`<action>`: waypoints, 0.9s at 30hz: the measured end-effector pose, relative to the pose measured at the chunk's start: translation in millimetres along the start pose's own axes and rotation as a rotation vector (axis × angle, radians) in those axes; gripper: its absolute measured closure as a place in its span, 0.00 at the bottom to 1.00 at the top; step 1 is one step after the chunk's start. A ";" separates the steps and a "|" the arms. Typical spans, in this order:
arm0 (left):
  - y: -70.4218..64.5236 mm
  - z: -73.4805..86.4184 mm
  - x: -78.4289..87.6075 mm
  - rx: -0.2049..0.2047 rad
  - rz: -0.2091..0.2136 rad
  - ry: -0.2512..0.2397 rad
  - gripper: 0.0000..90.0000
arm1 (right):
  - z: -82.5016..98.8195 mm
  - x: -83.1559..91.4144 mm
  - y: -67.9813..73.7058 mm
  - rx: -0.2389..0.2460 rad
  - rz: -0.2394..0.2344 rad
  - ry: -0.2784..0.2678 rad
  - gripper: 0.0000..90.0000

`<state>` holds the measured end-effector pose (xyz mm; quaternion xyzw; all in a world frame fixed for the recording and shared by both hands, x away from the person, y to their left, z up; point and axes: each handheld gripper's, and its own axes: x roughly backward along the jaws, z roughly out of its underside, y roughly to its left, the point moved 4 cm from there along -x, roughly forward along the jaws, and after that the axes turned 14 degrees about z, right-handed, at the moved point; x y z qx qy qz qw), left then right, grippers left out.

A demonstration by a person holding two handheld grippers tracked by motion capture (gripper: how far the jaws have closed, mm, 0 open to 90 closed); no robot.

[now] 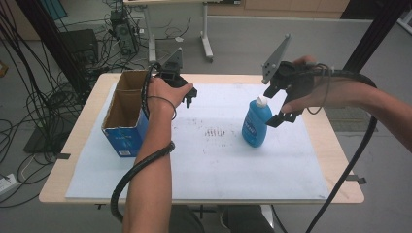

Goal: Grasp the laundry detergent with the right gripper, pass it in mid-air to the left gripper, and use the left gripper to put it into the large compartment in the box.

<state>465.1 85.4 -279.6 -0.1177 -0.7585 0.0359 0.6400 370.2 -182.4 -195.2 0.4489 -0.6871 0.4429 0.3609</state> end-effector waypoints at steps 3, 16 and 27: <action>-1.0 0.5 -1.1 -0.006 0.000 0.004 0.07 | 0.5 0.0 0.0 -0.005 0.002 0.000 0.10; -3.0 1.2 0.1 -0.012 -0.007 0.000 0.07 | 10.7 -2.7 -2.4 -0.033 0.019 0.024 0.10; -4.5 1.6 1.8 -0.019 -0.014 0.001 0.07 | 32.9 -2.7 -9.0 -0.081 0.049 0.035 0.10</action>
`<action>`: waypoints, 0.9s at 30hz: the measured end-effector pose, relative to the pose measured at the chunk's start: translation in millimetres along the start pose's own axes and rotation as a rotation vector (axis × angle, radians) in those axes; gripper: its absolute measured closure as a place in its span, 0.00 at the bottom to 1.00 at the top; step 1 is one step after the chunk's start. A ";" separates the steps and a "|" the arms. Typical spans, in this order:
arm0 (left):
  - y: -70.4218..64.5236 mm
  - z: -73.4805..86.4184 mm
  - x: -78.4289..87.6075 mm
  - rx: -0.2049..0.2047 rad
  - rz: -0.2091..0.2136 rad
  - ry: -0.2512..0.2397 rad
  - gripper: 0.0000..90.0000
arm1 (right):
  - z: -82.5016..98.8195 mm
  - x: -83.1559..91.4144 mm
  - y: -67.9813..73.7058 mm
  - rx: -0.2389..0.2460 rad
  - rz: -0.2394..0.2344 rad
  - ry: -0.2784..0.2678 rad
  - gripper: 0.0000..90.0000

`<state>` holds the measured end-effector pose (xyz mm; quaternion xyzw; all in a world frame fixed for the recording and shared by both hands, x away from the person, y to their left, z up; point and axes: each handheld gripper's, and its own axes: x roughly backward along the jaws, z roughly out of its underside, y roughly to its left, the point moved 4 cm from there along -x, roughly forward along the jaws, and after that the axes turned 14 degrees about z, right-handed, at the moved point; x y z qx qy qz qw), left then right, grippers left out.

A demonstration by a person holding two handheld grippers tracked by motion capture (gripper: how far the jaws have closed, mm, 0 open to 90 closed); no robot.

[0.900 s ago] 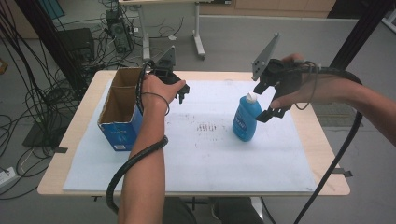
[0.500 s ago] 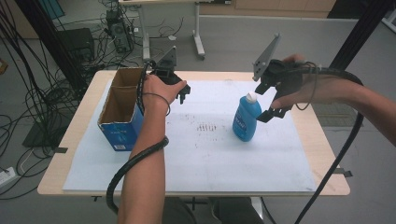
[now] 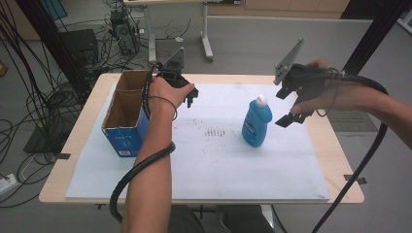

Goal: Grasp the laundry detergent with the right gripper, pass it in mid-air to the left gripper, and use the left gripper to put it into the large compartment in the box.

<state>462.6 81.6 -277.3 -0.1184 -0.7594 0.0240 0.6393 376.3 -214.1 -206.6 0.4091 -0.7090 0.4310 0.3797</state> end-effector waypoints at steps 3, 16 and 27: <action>-0.3 -0.1 0.0 -0.001 0.002 0.000 0.07 | 4.4 -0.6 -1.7 -0.011 0.008 0.000 0.10; -2.8 -1.6 -1.6 -0.010 0.004 0.001 0.07 | 36.6 -10.9 -11.7 -0.101 0.038 0.005 0.09; -3.5 0.2 -4.1 -0.015 0.004 0.002 0.07 | 65.9 -28.8 -14.8 -0.215 0.071 -0.036 0.07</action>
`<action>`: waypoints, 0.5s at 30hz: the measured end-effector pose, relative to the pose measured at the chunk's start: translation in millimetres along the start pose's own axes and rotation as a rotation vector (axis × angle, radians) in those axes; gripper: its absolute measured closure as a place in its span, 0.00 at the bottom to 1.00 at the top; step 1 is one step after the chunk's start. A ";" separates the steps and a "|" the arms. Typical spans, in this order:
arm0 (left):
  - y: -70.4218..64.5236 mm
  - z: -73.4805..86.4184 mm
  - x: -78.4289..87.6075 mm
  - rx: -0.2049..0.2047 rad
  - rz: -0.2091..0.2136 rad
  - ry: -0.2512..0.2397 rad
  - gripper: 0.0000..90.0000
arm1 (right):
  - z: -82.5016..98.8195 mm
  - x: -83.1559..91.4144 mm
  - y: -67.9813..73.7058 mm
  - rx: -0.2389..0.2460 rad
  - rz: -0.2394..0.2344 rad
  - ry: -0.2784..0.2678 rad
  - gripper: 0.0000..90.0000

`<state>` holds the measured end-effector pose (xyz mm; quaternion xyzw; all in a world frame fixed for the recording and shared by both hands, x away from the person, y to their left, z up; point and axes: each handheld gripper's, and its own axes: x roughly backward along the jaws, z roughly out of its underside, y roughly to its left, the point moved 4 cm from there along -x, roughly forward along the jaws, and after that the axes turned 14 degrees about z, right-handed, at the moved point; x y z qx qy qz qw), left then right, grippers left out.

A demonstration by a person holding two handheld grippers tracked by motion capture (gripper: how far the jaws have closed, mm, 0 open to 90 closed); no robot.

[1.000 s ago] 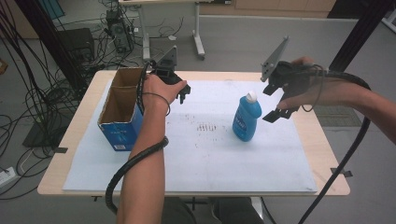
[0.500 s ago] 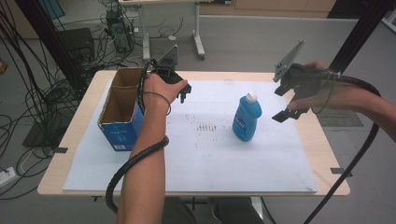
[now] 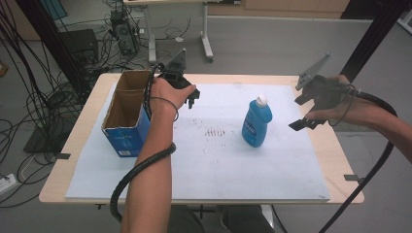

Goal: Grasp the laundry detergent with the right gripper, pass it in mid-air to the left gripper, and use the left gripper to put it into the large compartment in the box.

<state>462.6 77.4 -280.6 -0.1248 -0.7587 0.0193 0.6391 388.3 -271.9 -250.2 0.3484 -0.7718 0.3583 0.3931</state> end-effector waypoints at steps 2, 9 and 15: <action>0.0 0.2 -0.1 -0.003 -0.001 0.001 0.07 | 2.4 -1.9 -0.1 -0.012 -0.001 -0.005 0.07; 1.2 2.1 -1.1 -0.006 -0.001 0.003 0.07 | 19.6 -21.8 2.0 -0.083 0.021 -0.044 0.06; 2.4 3.0 -0.9 -0.007 -0.005 0.000 0.07 | 26.2 -34.7 3.7 -0.144 0.052 -0.083 0.05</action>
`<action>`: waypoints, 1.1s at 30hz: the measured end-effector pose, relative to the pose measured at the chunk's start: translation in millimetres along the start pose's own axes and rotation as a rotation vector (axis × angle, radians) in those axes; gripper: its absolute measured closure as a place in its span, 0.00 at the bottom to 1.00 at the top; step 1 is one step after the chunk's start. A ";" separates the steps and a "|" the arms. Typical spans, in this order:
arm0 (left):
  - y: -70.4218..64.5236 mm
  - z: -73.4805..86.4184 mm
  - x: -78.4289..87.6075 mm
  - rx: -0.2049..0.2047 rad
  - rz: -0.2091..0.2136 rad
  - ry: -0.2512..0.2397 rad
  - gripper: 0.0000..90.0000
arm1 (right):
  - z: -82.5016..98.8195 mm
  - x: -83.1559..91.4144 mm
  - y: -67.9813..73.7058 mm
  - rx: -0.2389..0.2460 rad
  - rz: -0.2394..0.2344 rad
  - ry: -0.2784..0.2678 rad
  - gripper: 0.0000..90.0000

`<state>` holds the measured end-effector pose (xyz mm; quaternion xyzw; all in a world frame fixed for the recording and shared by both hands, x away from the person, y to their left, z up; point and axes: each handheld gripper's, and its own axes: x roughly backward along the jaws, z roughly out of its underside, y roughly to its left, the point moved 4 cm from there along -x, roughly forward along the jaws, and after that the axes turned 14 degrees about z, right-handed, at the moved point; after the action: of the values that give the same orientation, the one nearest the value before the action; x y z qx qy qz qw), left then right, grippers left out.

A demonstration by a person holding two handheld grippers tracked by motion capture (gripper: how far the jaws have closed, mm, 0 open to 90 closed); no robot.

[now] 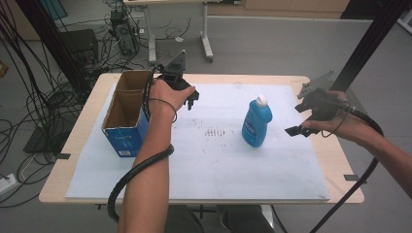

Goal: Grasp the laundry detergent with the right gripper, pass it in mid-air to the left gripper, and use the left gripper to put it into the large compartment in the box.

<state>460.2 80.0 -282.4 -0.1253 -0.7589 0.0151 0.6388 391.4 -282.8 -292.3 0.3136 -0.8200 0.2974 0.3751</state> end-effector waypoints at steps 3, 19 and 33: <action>0.6 0.7 0.1 -0.003 0.002 0.002 0.07 | 1.6 -3.5 0.8 -0.019 0.008 -0.017 0.05; 4.1 3.0 -2.2 -0.010 -0.004 0.000 0.07 | 15.0 -44.0 16.1 -0.117 0.028 -0.111 0.04; 1.8 1.7 -5.2 -0.022 0.002 0.000 0.07 | 17.0 -69.5 28.5 -0.193 0.062 -0.179 0.03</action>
<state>459.7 80.8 -288.1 -0.1331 -0.7588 0.0071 0.6375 399.4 -257.0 -364.4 0.2759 -0.8844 0.1996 0.3192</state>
